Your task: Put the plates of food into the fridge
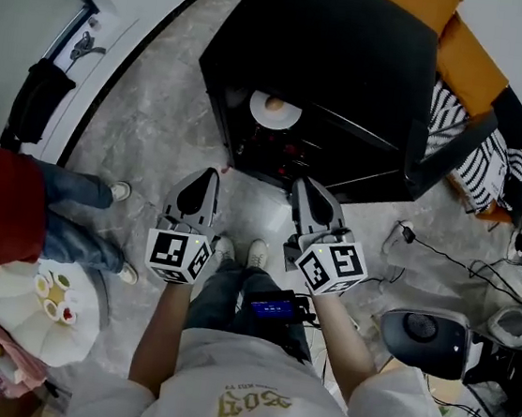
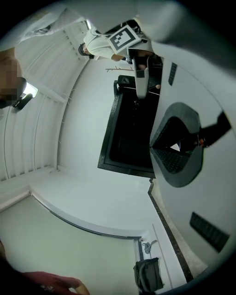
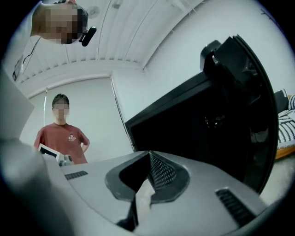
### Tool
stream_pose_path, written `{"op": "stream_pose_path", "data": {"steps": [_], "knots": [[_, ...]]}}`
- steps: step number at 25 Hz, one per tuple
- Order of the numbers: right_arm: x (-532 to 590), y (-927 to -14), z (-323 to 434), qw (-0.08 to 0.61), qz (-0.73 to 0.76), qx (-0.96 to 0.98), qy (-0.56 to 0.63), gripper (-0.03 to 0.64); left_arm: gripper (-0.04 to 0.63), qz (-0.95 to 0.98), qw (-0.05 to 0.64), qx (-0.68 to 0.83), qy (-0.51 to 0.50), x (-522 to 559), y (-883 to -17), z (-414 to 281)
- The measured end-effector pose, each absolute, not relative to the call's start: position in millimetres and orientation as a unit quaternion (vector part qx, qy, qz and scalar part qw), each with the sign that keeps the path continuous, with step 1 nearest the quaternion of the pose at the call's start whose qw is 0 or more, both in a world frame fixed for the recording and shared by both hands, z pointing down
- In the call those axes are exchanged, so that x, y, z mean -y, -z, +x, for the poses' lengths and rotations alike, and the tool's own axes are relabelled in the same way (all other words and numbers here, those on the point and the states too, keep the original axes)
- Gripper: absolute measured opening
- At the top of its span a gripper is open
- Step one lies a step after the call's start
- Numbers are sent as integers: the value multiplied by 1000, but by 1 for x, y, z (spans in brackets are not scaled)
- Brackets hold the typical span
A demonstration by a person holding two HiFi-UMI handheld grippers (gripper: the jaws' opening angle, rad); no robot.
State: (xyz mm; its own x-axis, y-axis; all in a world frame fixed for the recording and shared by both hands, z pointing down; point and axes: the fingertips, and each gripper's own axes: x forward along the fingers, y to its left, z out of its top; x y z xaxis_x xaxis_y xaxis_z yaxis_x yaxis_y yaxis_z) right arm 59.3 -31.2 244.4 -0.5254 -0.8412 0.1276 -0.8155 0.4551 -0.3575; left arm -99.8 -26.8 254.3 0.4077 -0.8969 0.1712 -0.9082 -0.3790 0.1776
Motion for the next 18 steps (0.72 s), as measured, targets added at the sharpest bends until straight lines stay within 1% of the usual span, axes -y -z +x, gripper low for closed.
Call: {"op": "stream_pose_path", "data": {"steps": [5, 11, 18], "knots": [[27, -207, 61, 40, -492, -854, 162, 9, 6, 835, 112, 538, -13, 25, -217, -95], [24, -174, 62, 74, -491, -851, 168, 9, 6, 838, 93, 537, -1, 26, -186, -97], [16, -155, 59, 54, -506, -850, 137, 9, 6, 838, 74, 540, 5, 10, -166, -104]]}}
